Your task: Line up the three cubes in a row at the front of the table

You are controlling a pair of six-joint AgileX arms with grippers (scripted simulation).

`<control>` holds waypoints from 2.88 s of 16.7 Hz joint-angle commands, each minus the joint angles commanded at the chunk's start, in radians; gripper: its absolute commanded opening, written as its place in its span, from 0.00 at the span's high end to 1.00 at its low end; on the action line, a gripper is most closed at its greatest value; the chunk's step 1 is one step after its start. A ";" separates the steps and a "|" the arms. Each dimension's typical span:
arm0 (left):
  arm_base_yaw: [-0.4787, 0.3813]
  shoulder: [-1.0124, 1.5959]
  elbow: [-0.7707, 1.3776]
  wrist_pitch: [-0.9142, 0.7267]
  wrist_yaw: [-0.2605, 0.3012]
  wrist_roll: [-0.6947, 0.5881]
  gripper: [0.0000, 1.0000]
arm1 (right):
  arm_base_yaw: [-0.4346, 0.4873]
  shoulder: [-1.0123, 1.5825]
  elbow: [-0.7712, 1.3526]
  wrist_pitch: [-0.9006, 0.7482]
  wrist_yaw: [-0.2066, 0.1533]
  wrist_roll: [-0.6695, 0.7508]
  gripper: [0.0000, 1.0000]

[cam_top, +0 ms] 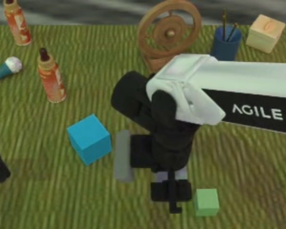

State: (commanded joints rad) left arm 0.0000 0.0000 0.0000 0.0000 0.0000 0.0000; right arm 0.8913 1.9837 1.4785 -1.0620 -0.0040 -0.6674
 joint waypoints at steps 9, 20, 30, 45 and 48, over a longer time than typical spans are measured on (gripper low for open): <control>0.000 0.000 0.000 0.000 0.000 0.000 0.00 | 0.020 0.024 -0.051 0.072 0.001 0.016 1.00; 0.000 0.000 0.000 0.000 0.000 0.000 0.00 | 0.021 0.088 -0.160 0.252 0.001 0.018 0.85; 0.000 0.000 0.000 0.000 0.000 0.000 0.00 | 0.021 0.088 -0.160 0.252 0.001 0.018 0.10; 0.000 0.000 0.000 0.000 0.000 0.000 0.00 | 0.027 0.052 -0.100 0.151 0.003 0.013 0.00; 0.000 0.000 0.000 0.000 0.000 0.000 0.00 | 0.029 0.010 -0.043 0.051 0.001 0.013 0.00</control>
State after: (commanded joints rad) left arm 0.0000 0.0000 0.0000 0.0000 0.0000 0.0000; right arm 0.9202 1.9935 1.4356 -1.0105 -0.0032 -0.6545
